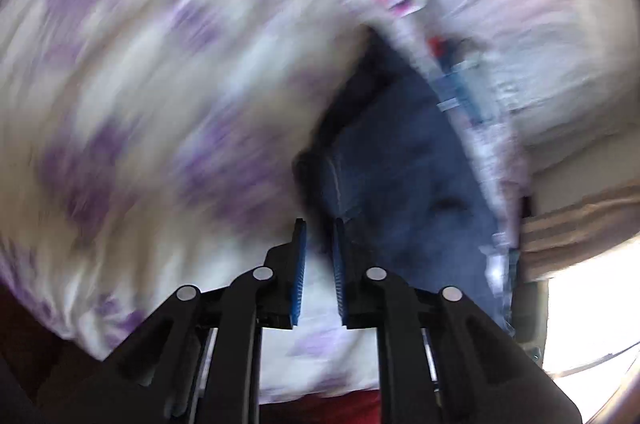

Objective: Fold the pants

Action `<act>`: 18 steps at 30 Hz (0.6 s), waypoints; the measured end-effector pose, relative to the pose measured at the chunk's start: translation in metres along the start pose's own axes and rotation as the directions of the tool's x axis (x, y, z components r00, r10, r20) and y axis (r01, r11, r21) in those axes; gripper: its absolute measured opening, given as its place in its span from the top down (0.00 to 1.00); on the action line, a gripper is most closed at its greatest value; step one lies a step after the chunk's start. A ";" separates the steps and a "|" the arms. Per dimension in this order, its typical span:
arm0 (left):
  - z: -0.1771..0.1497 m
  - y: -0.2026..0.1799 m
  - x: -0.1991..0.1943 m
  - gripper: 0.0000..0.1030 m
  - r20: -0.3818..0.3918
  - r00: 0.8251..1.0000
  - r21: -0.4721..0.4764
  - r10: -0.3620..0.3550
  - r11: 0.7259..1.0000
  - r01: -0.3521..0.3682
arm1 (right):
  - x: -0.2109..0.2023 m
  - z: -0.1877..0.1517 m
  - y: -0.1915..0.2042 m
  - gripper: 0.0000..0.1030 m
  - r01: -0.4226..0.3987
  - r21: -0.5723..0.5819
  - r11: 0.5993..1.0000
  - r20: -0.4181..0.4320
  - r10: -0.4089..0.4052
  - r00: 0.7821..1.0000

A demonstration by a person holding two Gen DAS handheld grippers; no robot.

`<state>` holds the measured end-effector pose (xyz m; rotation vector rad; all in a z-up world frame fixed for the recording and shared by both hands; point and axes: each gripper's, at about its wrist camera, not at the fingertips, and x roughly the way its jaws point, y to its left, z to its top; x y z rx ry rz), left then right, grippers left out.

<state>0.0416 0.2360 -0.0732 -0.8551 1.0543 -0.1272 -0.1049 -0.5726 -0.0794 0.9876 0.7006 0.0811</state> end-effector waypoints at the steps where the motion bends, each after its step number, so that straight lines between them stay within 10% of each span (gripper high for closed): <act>1: -0.003 0.009 -0.002 0.94 0.008 0.999 -0.017 -0.036 0.999 0.037 | -0.001 -0.003 -0.004 0.85 -0.001 0.009 1.000 0.006 0.001 1.000; 10: -0.007 -0.021 -0.081 0.71 0.284 0.951 0.104 0.124 0.982 -0.159 | -0.056 0.005 0.015 0.64 0.144 -0.057 0.988 0.266 -0.124 0.956; 18: -0.021 -0.129 -0.010 0.55 0.265 0.956 0.439 0.123 0.868 -0.233 | 0.033 -0.019 0.108 0.49 0.065 -0.379 0.923 0.117 -0.022 0.993</act>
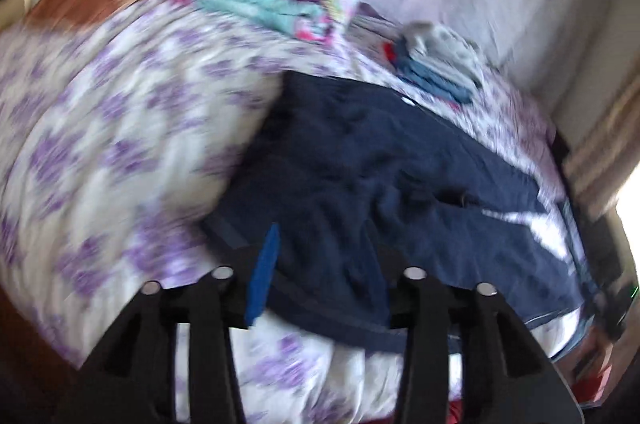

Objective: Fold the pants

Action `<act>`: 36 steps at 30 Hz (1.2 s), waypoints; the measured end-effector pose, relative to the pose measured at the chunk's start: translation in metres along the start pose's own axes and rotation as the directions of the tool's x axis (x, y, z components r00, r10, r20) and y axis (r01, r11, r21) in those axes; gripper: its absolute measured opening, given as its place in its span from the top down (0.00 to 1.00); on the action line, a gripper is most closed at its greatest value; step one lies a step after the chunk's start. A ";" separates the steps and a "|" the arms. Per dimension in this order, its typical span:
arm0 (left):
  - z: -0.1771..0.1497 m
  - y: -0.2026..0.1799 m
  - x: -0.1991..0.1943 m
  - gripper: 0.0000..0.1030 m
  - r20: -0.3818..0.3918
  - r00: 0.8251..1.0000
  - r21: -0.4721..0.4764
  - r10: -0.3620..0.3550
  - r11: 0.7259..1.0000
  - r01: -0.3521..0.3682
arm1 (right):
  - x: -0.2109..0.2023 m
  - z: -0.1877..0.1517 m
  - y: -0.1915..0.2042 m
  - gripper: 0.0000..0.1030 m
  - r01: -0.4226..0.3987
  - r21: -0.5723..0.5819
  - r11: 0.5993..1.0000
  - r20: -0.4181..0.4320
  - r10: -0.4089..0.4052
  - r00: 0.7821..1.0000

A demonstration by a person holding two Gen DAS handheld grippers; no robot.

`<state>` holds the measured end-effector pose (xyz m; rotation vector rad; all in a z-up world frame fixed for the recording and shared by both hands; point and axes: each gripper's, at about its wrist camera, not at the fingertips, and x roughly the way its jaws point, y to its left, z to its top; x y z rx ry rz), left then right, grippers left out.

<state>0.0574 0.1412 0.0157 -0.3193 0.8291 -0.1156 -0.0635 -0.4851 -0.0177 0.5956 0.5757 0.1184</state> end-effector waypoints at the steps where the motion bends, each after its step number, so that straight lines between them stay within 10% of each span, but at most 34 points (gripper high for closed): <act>1: -0.003 -0.007 0.003 0.55 -0.003 1.000 0.025 0.007 1.000 -0.007 | 0.015 -0.002 0.013 0.49 -0.004 -0.042 0.999 -0.028 0.003 1.000; 7: -0.019 -0.017 0.059 0.54 -0.073 0.991 0.125 0.112 0.987 -0.102 | 0.082 -0.021 0.028 0.37 0.050 -0.110 0.993 -0.215 -0.073 0.974; 10: -0.026 -0.013 0.050 0.54 -0.049 0.994 0.158 0.093 0.984 -0.084 | 0.069 -0.019 0.008 0.45 0.040 -0.078 0.996 -0.201 -0.055 0.978; 15: -0.022 -0.014 0.022 0.44 0.005 0.996 0.142 0.089 0.986 -0.089 | 0.037 0.001 0.012 0.41 0.252 -0.120 0.960 -0.069 -0.261 0.963; 18: -0.010 -0.030 0.007 0.14 0.076 0.995 0.176 0.057 0.982 -0.070 | 0.047 0.004 0.068 0.30 0.118 -0.246 0.962 -0.025 -0.128 0.992; 23: 0.004 -0.057 0.025 0.11 0.095 0.990 0.224 0.102 0.967 -0.121 | 0.113 -0.013 0.130 0.23 -0.065 -0.322 0.944 -0.165 0.012 0.986; 27: -0.003 -0.035 0.083 0.11 -0.051 0.975 0.196 0.218 0.959 -0.204 | 0.175 -0.038 0.121 0.16 -0.037 -0.311 0.950 -0.360 -0.082 0.929; 33: -0.026 -0.066 0.092 0.04 0.056 0.925 0.370 0.375 0.853 -0.368 | 0.150 -0.037 0.130 0.10 0.039 -0.311 0.950 -0.245 -0.119 0.962; 36: -0.021 -0.059 0.083 0.04 0.025 0.939 0.313 0.344 0.889 -0.334 | 0.132 -0.034 0.133 0.08 0.022 -0.281 0.960 -0.187 -0.077 0.979</act>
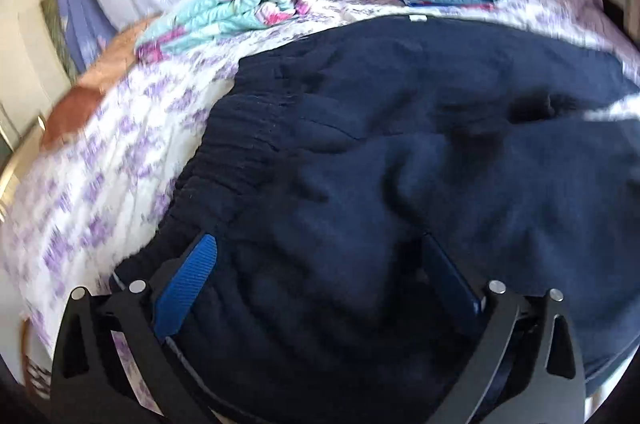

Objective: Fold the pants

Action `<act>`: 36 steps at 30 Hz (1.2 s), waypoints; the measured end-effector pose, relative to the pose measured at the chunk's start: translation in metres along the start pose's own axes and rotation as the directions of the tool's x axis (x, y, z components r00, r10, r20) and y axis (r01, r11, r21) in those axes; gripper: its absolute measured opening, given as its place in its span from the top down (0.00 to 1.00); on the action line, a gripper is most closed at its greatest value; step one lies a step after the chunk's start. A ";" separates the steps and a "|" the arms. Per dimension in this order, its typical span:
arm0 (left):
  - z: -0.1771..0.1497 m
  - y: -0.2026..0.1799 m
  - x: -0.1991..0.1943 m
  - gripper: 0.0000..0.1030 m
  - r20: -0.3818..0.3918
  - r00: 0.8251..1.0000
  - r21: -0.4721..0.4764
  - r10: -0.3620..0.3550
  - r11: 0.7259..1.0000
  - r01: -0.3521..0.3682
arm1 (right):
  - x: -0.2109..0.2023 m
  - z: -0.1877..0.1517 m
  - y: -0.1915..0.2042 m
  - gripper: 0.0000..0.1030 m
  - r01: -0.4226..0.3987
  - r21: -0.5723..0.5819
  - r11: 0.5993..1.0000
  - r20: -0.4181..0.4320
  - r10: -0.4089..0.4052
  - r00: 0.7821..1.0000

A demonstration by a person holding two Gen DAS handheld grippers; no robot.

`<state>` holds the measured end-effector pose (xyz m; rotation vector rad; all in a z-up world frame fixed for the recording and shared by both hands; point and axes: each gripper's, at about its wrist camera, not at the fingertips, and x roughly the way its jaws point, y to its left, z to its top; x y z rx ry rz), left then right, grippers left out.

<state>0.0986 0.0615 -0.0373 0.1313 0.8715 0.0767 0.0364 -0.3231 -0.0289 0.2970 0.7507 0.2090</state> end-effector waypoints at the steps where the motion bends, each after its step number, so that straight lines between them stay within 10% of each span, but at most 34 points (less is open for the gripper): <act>1: 0.001 0.007 -0.005 0.04 0.004 0.999 -0.046 -0.037 0.998 0.037 | -0.003 -0.002 0.000 0.06 -0.018 0.003 1.000 0.015 0.018 1.000; 5: -0.001 0.018 -0.010 0.04 0.001 0.994 -0.119 -0.106 0.987 0.106 | 0.013 -0.025 -0.004 0.03 0.035 -0.010 0.999 -0.105 -0.036 0.994; 17: -0.007 0.004 -0.011 0.04 0.000 1.000 -0.060 0.022 0.998 -0.022 | -0.006 -0.024 -0.001 0.03 0.102 -0.043 0.994 -0.029 -0.103 0.994; 36: 0.037 0.080 -0.008 0.04 0.051 0.973 -0.138 0.227 0.966 -0.218 | 0.035 0.082 0.070 0.03 -0.113 -0.429 0.896 -0.060 0.097 0.993</act>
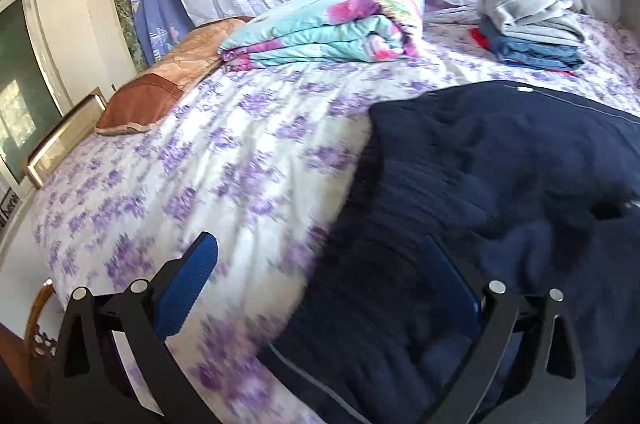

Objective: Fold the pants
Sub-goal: 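Grasp the waistband again with the left and right grippers and lift it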

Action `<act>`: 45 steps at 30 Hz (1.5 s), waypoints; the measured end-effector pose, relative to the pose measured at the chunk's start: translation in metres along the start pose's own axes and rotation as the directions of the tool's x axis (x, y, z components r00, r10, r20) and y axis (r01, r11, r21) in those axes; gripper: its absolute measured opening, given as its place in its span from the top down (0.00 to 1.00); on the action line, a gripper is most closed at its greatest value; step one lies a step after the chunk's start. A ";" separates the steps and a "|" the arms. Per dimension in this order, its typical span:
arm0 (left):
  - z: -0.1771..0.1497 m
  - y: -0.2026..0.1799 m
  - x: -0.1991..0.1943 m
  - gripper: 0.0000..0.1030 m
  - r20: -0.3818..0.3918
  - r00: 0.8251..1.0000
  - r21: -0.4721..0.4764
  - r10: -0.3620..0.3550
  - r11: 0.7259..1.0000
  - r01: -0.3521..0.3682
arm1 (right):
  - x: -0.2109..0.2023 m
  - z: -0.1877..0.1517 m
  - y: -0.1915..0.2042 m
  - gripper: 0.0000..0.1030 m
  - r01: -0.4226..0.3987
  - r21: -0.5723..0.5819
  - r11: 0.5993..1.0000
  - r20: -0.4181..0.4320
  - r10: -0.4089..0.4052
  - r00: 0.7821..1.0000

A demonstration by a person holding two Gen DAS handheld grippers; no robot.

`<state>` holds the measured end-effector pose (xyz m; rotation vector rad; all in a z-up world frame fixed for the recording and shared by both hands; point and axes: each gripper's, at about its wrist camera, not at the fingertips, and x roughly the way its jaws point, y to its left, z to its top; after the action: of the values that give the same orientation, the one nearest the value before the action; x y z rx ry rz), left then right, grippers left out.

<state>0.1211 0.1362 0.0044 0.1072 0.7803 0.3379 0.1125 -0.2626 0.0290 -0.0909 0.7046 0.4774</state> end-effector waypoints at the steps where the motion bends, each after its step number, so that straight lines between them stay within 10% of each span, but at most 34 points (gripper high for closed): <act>1: 0.004 0.002 0.004 0.04 -0.005 1.000 -0.004 0.005 1.000 -0.005 | 0.006 0.006 0.000 0.03 -0.012 -0.023 1.000 -0.008 0.012 1.000; 9: 0.048 0.032 0.053 0.04 -0.106 0.975 -0.139 -0.195 0.974 0.179 | 0.060 0.058 -0.027 0.03 -0.172 -0.017 0.985 -0.071 0.171 0.983; 17: 0.097 0.029 0.114 0.04 -0.233 0.887 -0.140 -0.398 0.917 0.374 | 0.125 0.105 -0.050 0.08 -0.224 -0.087 0.971 -0.110 0.214 0.971; 21: 0.108 0.014 0.153 0.04 -0.313 0.795 -0.141 -0.520 0.853 0.502 | 0.166 0.119 -0.061 0.19 -0.230 -0.200 0.952 -0.202 0.190 0.961; 27: 0.114 -0.006 0.188 0.04 -0.339 0.713 -0.157 -0.613 0.784 0.600 | 0.220 0.122 -0.093 0.45 -0.279 -0.212 0.937 -0.352 0.194 0.916; 35: 0.123 -0.007 0.201 0.04 -0.317 0.681 -0.176 -0.661 0.746 0.642 | 0.236 0.106 -0.105 0.47 -0.337 -0.192 0.922 -0.337 0.261 0.905; 37: 0.123 -0.008 0.197 0.09 -0.314 0.670 -0.170 -0.673 0.734 0.658 | 0.233 0.107 -0.104 0.59 -0.354 -0.201 0.913 -0.336 0.275 0.901; 41: 0.126 -0.003 0.187 0.52 -0.314 0.622 -0.199 -0.717 0.690 0.695 | 0.226 0.107 -0.100 0.83 -0.356 -0.222 0.908 -0.346 0.268 0.899; 45: 0.123 0.004 0.193 0.58 -0.318 0.591 -0.273 -0.741 0.669 0.692 | 0.221 0.105 -0.093 0.88 -0.308 -0.230 0.923 -0.324 0.226 0.919</act>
<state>0.3341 0.2082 -0.0368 -0.4172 1.1476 -0.4010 0.3635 -0.2336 -0.0398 -0.3373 0.9437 0.8406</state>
